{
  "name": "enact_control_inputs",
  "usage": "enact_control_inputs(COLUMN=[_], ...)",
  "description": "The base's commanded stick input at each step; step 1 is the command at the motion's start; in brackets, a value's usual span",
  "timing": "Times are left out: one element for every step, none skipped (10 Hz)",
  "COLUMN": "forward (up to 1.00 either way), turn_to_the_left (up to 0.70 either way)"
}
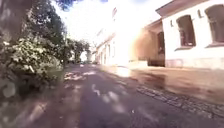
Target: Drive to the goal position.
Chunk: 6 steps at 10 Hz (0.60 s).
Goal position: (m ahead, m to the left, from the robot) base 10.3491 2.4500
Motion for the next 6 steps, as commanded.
enact_control_inputs(forward=[0.5, 0.5, 0.5, 0.5, 0.5, 0.5], turn_to_the_left=[0.0, 0.0, 0.0, 0.0, 0.0, 0.0])
